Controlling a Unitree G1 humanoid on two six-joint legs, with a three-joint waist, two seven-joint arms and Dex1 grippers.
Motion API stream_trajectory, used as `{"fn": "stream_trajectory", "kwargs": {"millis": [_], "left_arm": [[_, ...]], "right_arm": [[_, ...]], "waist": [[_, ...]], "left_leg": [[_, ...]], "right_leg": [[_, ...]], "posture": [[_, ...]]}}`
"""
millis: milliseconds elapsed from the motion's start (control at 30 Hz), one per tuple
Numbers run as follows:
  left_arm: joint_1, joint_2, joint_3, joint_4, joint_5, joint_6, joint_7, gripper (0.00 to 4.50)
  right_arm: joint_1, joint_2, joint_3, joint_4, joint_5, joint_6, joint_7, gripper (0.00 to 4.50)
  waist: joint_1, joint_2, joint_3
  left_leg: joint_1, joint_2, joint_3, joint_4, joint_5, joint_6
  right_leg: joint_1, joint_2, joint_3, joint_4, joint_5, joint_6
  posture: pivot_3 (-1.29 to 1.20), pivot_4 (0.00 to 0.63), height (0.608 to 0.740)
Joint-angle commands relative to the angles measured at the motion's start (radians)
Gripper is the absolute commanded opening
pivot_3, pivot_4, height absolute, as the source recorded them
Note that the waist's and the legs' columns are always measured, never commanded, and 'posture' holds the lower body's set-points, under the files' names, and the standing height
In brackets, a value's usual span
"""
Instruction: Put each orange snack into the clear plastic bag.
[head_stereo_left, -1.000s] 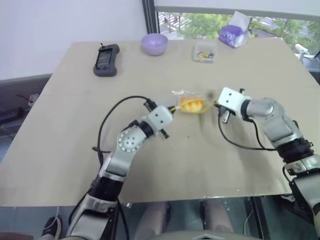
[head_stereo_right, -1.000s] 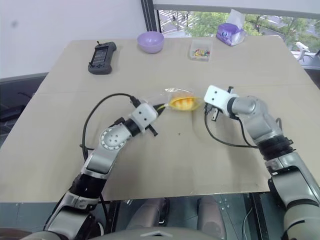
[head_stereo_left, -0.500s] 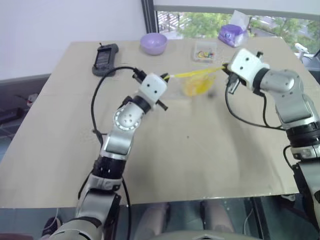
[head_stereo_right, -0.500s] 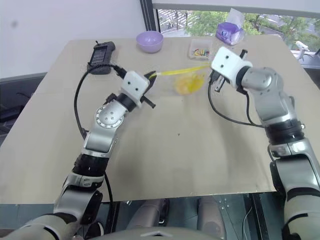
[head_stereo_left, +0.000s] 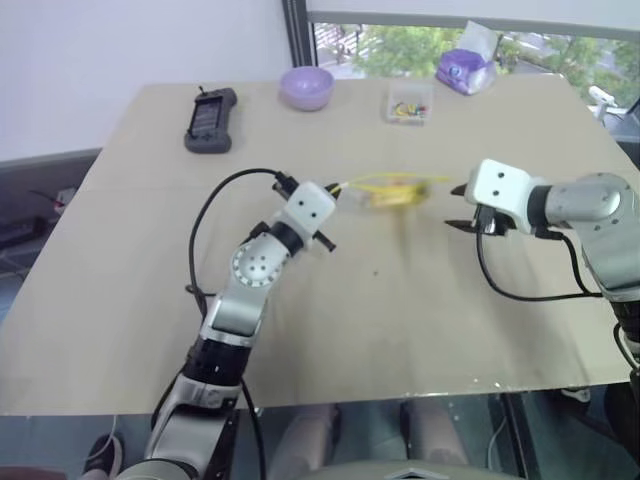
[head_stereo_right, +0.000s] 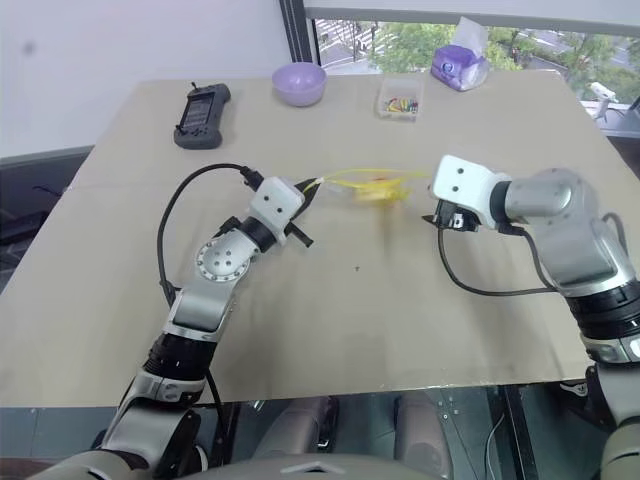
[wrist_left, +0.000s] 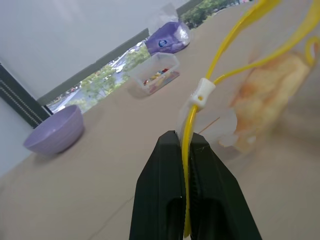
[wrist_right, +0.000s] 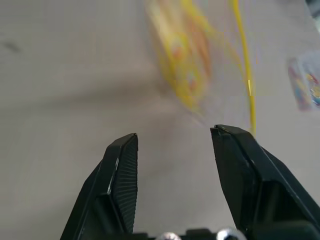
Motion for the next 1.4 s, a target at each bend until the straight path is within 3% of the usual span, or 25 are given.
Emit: {"fn": "stream_trajectory", "kwargs": {"millis": [33, 400, 800, 900, 1033, 1067, 1400], "left_arm": [[-0.005, 0.002, 0.001, -0.049, -0.01, -0.017, -0.008, 0.0], [-0.006, -0.007, -0.02, -0.097, -0.031, 0.007, -0.046, 0.0], [0.012, -0.006, -0.021, -0.131, -0.031, 0.03, -0.071, 0.0], [0.012, -0.006, -0.022, -0.132, -0.031, 0.032, -0.073, 0.0], [0.012, -0.008, -0.023, -0.133, -0.032, 0.036, -0.076, 0.0], [0.012, -0.008, -0.023, -0.133, -0.032, 0.037, -0.076, 0.0], [0.014, -0.007, -0.023, -0.134, -0.031, 0.038, -0.077, 0.0]], "right_arm": [[-0.096, 0.051, -0.004, -0.058, 0.022, -0.015, -0.013, 2.56], [-0.145, 0.218, 0.15, 0.12, -0.105, -0.248, -0.092, 2.56], [-0.178, 0.287, 0.145, 0.202, -0.147, -0.331, -0.119, 2.56], [-0.179, 0.293, 0.14, 0.204, -0.151, -0.339, -0.121, 1.79], [-0.176, 0.301, 0.14, 0.203, -0.154, -0.344, -0.123, 0.22], [-0.176, 0.304, 0.139, 0.202, -0.153, -0.343, -0.124, 0.06], [-0.176, 0.308, 0.146, 0.214, -0.17, -0.345, -0.128, 0.06]], "waist": [[0.001, 0.0, 0.0], [0.009, 0.0, 0.0], [0.0, 0.0, 0.0], [0.001, 0.0, 0.0], [0.001, 0.0, 0.0], [0.0, 0.0, 0.0], [0.0, 0.0, 0.0]], "left_leg": [[0.0, 0.0, 0.0, 0.0, 0.0, 0.0], [-0.001, -0.001, -0.001, 0.001, 0.0, 0.0], [0.0, -0.001, -0.002, 0.001, 0.0, 0.0], [0.0, -0.001, -0.002, 0.001, 0.0, 0.0], [0.0, -0.001, -0.002, 0.001, 0.0, 0.0], [0.0, -0.001, -0.002, 0.001, 0.0, 0.0], [0.0, -0.001, -0.002, 0.001, 0.0, 0.0]], "right_leg": [[0.0, 0.0, 0.0, 0.0, 0.0, 0.0], [0.0, -0.002, -0.001, 0.0, 0.0, 0.0], [0.0, -0.001, -0.001, 0.0, 0.0, 0.0], [0.0, -0.001, -0.001, 0.0, 0.0, 0.0], [0.0, -0.001, -0.001, 0.0, 0.0, 0.0], [0.0, -0.001, -0.001, 0.0, 0.0, 0.0], [0.0, -0.001, -0.001, 0.0, 0.0, 0.0]], "posture": [[0.0, 0.15, 0.74], [0.0, 0.15, 0.74], [0.0, 0.15, 0.74], [0.0, 0.15, 0.74], [0.0, 0.15, 0.74], [0.0, 0.15, 0.74], [0.0, 0.15, 0.74]]}}
